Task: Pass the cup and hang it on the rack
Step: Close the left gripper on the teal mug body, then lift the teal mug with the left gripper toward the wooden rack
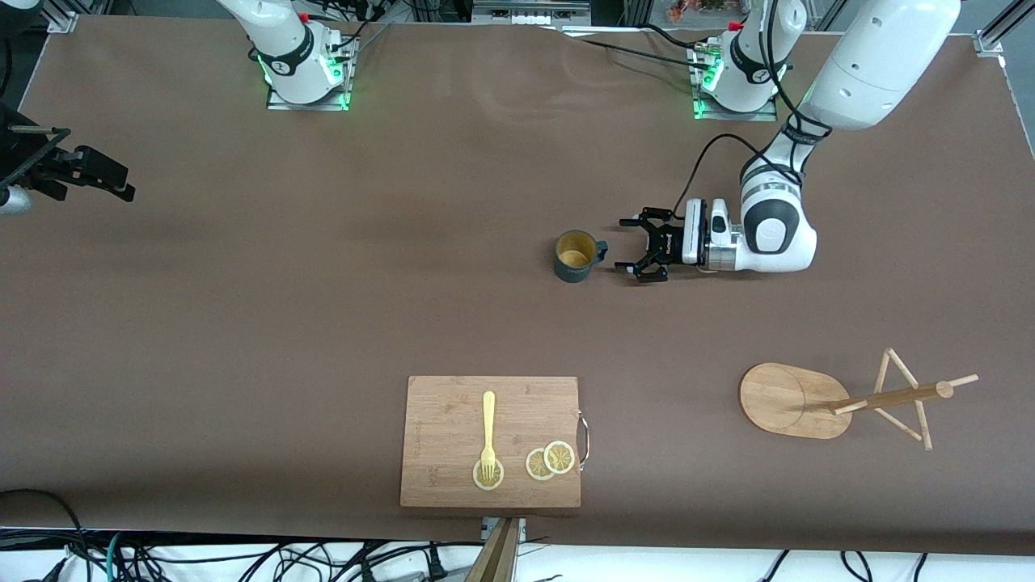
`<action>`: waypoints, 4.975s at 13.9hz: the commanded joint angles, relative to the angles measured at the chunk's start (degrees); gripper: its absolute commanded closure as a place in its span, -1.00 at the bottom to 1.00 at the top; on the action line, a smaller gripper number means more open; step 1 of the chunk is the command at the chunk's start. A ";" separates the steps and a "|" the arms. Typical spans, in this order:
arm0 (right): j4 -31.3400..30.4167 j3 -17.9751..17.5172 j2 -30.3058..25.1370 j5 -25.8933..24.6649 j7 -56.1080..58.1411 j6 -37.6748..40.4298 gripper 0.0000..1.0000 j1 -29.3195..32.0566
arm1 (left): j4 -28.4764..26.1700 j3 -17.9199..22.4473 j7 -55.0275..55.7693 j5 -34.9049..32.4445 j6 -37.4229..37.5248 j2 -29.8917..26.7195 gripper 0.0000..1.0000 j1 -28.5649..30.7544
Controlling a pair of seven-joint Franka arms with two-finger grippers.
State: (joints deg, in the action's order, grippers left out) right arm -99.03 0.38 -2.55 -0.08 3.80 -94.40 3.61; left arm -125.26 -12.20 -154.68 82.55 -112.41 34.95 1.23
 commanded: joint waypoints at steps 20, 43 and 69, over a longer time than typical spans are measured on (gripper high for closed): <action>1.12 -1.43 -0.08 0.44 -0.02 1.15 -1.00 0.43 | 4.32 -1.07 -5.19 1.90 1.76 6.70 -0.97 -0.70; 1.12 -1.78 -0.17 0.70 -0.02 1.33 -1.00 0.43 | 6.34 -1.42 -4.93 4.46 1.41 7.23 1.00 -0.52; 1.12 -1.78 -0.17 1.14 -0.11 1.77 -1.00 0.43 | -6.31 -0.90 63.75 -7.14 34.09 -19.13 1.00 39.28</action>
State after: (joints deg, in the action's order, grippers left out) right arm -98.78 -1.08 -2.57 0.24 3.79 -93.73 3.61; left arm -130.40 -12.64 -98.10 76.26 -80.76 17.18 38.61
